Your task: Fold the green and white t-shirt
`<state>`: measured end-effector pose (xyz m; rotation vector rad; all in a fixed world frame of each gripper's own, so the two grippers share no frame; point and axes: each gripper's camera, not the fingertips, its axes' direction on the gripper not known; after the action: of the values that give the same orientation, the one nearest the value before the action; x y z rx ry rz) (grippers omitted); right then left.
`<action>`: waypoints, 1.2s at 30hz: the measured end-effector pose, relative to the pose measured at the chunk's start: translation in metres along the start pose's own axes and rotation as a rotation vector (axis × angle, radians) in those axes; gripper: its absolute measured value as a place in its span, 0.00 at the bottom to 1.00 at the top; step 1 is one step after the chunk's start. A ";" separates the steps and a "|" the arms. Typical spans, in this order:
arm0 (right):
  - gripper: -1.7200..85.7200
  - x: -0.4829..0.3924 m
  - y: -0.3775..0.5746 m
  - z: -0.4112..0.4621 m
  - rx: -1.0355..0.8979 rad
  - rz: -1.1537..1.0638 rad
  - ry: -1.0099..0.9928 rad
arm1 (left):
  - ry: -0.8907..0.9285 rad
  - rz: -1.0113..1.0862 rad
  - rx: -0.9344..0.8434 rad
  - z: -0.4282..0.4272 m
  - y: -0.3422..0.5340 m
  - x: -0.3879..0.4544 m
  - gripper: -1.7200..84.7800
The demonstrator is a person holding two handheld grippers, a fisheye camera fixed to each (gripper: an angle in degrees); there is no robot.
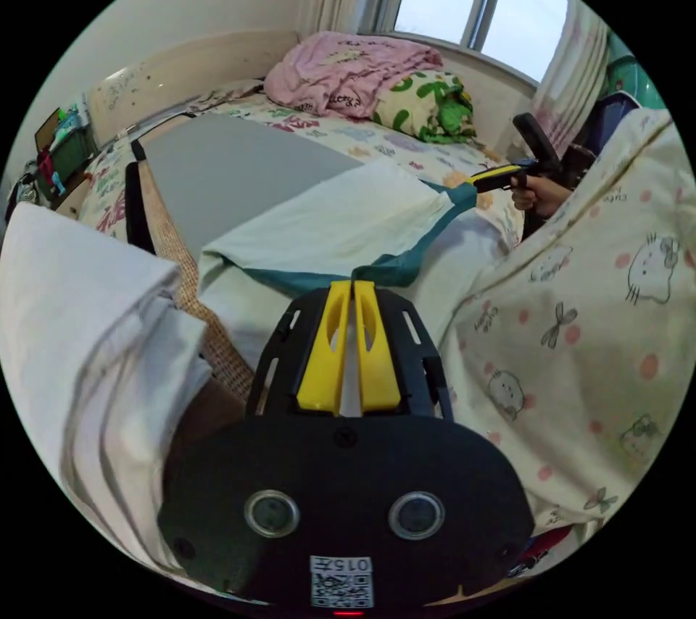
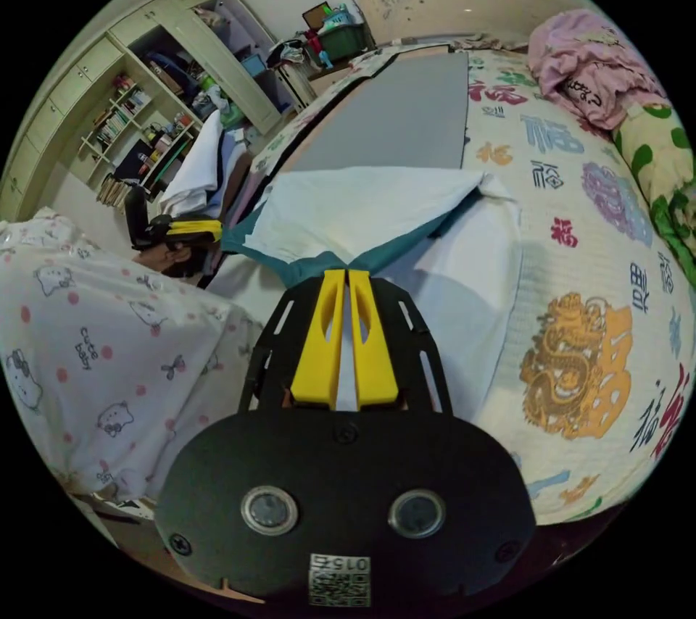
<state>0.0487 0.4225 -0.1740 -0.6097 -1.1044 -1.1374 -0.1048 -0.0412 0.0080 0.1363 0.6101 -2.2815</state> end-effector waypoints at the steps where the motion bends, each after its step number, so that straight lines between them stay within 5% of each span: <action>1: 0.01 -0.010 0.004 -0.009 -0.006 -0.003 0.004 | 0.006 0.006 -0.005 0.002 0.007 0.010 0.02; 14: 0.01 -0.043 0.016 -0.048 -0.180 0.069 0.052 | 0.065 0.172 -0.141 0.058 0.076 0.106 0.02; 21: 0.02 -0.019 0.002 -0.113 -0.113 0.211 -0.022 | 0.129 0.077 -0.109 0.056 0.126 0.118 0.03; 31: 0.17 0.098 -0.065 -0.218 0.393 0.694 -0.197 | 0.014 -0.450 0.203 0.015 0.162 0.087 0.15; 36: 0.18 0.129 -0.136 -0.201 0.335 0.735 -0.195 | -0.159 -0.878 0.337 0.033 0.180 0.074 0.16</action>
<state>0.0003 0.1531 -0.1497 -0.7797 -1.0688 -0.2576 -0.0283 -0.2133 -0.0526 -0.1943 0.1949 -3.1926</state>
